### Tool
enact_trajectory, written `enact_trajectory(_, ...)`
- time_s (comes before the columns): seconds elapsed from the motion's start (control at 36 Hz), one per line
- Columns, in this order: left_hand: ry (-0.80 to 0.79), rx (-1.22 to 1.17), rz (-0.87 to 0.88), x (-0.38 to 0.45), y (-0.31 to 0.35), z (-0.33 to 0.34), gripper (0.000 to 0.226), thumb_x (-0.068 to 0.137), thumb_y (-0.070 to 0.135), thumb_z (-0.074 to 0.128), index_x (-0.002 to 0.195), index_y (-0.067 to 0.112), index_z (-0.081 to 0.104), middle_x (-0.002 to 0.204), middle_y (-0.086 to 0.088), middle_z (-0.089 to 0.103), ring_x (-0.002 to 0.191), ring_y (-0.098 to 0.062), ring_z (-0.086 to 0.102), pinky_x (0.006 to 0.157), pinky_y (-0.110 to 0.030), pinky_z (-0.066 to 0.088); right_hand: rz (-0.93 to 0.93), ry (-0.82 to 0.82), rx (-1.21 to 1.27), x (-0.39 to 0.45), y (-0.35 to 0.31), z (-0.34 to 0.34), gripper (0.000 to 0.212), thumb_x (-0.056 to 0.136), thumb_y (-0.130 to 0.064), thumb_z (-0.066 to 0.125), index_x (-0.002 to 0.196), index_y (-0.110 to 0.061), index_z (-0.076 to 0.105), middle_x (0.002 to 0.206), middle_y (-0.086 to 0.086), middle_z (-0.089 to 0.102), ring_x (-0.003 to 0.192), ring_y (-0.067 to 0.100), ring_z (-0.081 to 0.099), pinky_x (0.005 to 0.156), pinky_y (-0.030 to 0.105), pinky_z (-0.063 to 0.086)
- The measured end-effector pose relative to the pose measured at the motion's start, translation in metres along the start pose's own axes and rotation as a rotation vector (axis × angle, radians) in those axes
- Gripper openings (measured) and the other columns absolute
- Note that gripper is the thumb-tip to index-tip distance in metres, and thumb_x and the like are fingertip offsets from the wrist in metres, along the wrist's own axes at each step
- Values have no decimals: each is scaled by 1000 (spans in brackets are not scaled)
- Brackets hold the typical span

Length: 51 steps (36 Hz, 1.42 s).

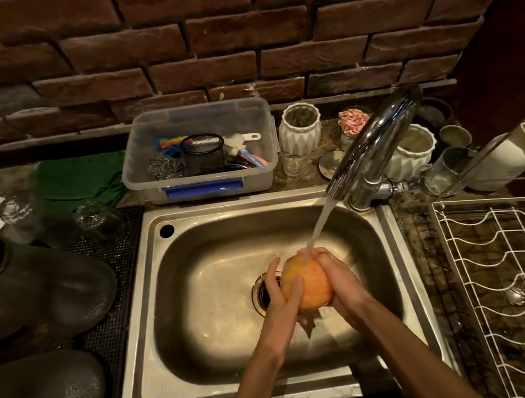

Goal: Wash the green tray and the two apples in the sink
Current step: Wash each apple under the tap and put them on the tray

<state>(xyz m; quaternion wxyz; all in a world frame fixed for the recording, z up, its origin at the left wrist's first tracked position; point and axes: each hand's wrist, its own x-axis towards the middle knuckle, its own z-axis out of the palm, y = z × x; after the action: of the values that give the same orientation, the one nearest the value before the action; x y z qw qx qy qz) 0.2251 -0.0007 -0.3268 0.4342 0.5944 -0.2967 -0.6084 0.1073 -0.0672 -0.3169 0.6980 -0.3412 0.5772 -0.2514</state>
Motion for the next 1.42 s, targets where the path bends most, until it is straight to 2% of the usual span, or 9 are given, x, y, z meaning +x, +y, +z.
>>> enact_trajectory(0.11, 24, 146, 121, 4, 6, -8, 51, 78, 70, 59, 124, 74, 38, 136, 16, 36, 122, -9, 49, 80, -35, 63, 93, -31, 39, -3, 0, 1, 37, 99, -56, 42, 118, -29, 60, 120, 15, 67, 108, 38, 67, 75, 44, 60)
enact_trajectory(0.25, 109, -9, 90, 1, 6, 8, 39, 92, 59, 50, 130, 56, 48, 119, 13, 57, 78, -7, 72, 54, -34, 60, -22, -17, 203, -10, 2, 12, 21, 105, -36, 43, 117, -19, 48, 124, 20, 59, 107, 38, 64, 65, 42, 58)
enact_trajectory(0.36, 212, -127, 25, 1, 11, 18, 32, 100, 52, 43, 132, 48, 49, 110, 11, 61, 67, -7, 72, 44, -26, 52, -130, -71, 198, -15, 6, 12, 18, 105, -29, 45, 119, -27, 56, 130, 14, 56, 107, 27, 64, 86, 50, 57)
enact_trajectory(0.53, 204, -148, -102, 13, 27, 20, 31, 101, 55, 35, 114, 36, 55, 103, -5, 66, 70, -18, 76, 46, -30, 55, -292, -164, 9, -23, 18, 2, 66, 89, -24, 73, 137, -55, 42, 142, 4, 46, 119, 25, 62, 93, 51, 58)
enact_trajectory(0.67, 149, -178, -102, 13, 30, 13, 36, 96, 59, 45, 121, 38, 59, 122, -1, 61, 103, -24, 68, 75, -43, 63, -401, -9, -80, -24, 24, 12, 64, 84, -40, 73, 135, -55, 38, 144, 2, 42, 124, 19, 56, 94, 39, 59)
enact_trajectory(1.03, 97, -65, -48, 8, 23, 15, 43, 82, 73, 54, 120, 52, 57, 115, 17, 65, 97, 3, 67, 71, -19, 57, -263, 326, 134, -11, 24, 36, 18, 97, -41, 58, 114, -44, 57, 111, -10, 67, 103, 14, 68, 87, 38, 60)
enact_trajectory(1.22, 112, 39, -44, 4, 4, 16, 74, 60, 86, 64, 125, 79, 28, 124, 28, 44, 111, -9, 57, 73, -25, 62, 48, 242, 241, -7, 5, 23, 31, 101, -48, 44, 114, -26, 61, 116, 16, 66, 95, 35, 66, 46, 33, 55)
enact_trajectory(1.31, 235, 49, -37, 5, 0, 17, 64, 59, 92, 56, 118, 80, 33, 114, 30, 46, 101, -9, 61, 70, -30, 64, 120, 160, 183, -5, 1, 19, 29, 102, -46, 45, 115, -26, 59, 116, 14, 67, 100, 32, 69, 75, 55, 62)
enact_trajectory(1.42, 317, -47, -29, 12, -3, 22, 44, 67, 88, 51, 107, 69, 53, 98, 28, 61, 83, -3, 70, 75, -44, 64, 83, 151, -17, -6, 5, 16, 19, 99, -49, 45, 110, -41, 59, 117, 2, 66, 104, 24, 66, 86, 53, 60)
